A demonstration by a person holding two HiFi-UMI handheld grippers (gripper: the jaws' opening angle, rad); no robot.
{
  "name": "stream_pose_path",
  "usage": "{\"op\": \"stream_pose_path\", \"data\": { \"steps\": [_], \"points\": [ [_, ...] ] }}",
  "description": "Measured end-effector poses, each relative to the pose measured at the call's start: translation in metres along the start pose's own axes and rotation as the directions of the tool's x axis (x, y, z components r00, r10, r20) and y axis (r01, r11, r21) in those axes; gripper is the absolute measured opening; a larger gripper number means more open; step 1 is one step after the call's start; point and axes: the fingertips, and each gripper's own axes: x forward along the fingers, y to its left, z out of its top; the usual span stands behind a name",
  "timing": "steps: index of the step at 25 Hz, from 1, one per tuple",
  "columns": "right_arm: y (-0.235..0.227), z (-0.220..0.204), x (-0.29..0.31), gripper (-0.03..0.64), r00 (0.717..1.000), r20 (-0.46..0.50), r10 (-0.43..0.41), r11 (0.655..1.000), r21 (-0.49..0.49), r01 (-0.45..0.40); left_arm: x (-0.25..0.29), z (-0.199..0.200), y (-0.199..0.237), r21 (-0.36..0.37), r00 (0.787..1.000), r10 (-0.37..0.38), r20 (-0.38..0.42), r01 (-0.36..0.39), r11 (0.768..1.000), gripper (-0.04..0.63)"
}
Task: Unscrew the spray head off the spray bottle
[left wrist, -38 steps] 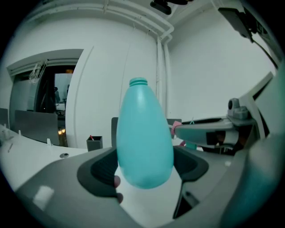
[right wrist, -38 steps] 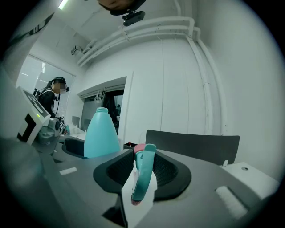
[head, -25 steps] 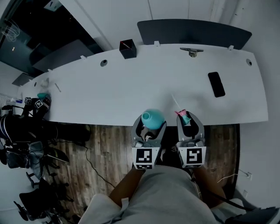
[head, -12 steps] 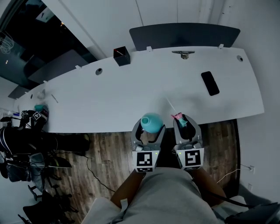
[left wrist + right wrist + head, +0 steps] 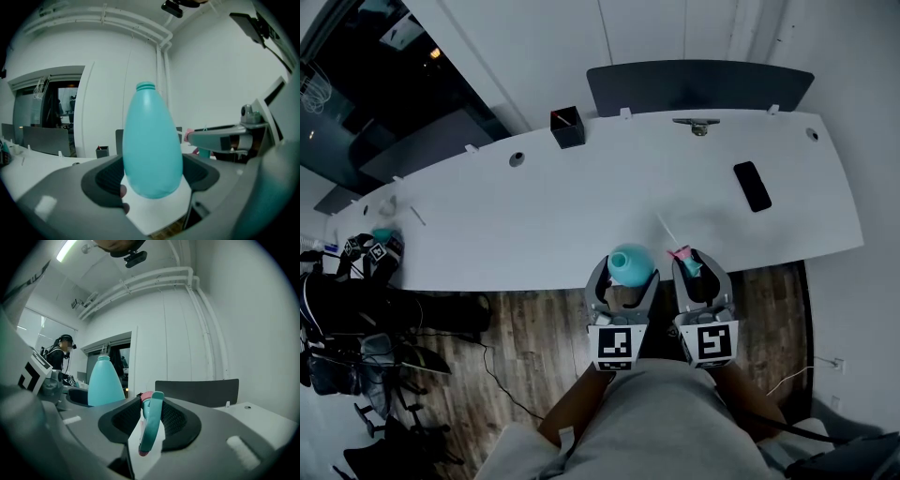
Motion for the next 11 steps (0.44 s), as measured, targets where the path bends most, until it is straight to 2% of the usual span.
{"op": "stream_pose_path", "data": {
  "steps": [11],
  "points": [
    [0.0033, 0.0053, 0.0007, 0.126, 1.000, 0.017, 0.004, 0.999, -0.045, -0.003, -0.0010, 0.0019, 0.0013, 0.001, 1.000, -0.006, 0.005, 0.006, 1.000, 0.382]
  ]
}}
